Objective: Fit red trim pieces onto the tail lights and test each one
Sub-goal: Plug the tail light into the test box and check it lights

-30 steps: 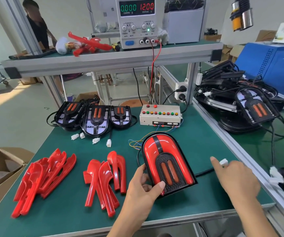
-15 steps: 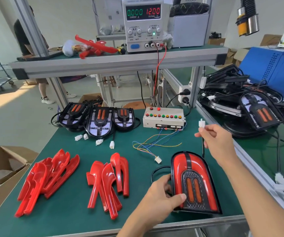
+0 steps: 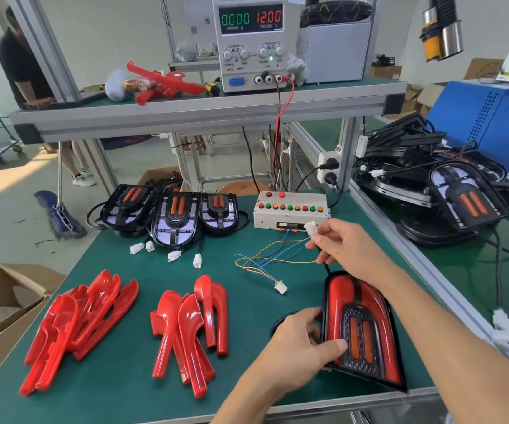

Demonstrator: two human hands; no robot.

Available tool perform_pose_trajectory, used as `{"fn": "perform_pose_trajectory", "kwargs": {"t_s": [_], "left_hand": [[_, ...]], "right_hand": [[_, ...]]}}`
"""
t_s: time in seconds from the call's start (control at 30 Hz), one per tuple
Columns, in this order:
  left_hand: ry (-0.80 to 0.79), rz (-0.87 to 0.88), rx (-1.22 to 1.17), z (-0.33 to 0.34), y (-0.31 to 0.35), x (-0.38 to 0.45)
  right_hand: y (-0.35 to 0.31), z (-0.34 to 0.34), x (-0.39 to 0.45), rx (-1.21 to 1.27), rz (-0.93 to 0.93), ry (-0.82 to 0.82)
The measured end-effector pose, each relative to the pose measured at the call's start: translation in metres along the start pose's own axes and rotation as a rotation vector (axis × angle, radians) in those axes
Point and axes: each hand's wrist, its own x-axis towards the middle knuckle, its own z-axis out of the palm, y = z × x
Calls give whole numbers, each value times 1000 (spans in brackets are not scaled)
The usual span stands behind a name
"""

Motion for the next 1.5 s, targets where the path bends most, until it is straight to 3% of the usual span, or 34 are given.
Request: {"fn": "perform_pose_trajectory", "kwargs": {"t_s": [0.2,0.4,0.53,0.6,0.77,1.03,1.17,1.3,1.4,1.5], "left_hand": [[89,-86,-27,9,6,16],[234,-59,272,2,12,5],[552,3,246,-21,11,16],[668,-80,274,-38,11,29],[616,-303,282,-53,11,63],[643,-356,-337,-58,14,82],[586,-392,-768,-74,24,81],[481,-409,-1005,-80,34,79],[488,-382,-1217,-81,35,77],[508,-370,-1269,-82,31,76]], "right_hand": [[-20,19,-2,133,-58,-35],[-14,26,-6,46,-68,52],[-6,31,-8,68,-52,96],[-5,34,-8,57,-56,91],[-6,41,-4,25,-73,71],[-1,42,2,-125,-85,40],[-1,46,4,-300,-119,-1],[-4,53,4,-427,-128,-56],[-9,56,3,-509,-124,-60],[-12,56,3,-644,-115,-74]]}}
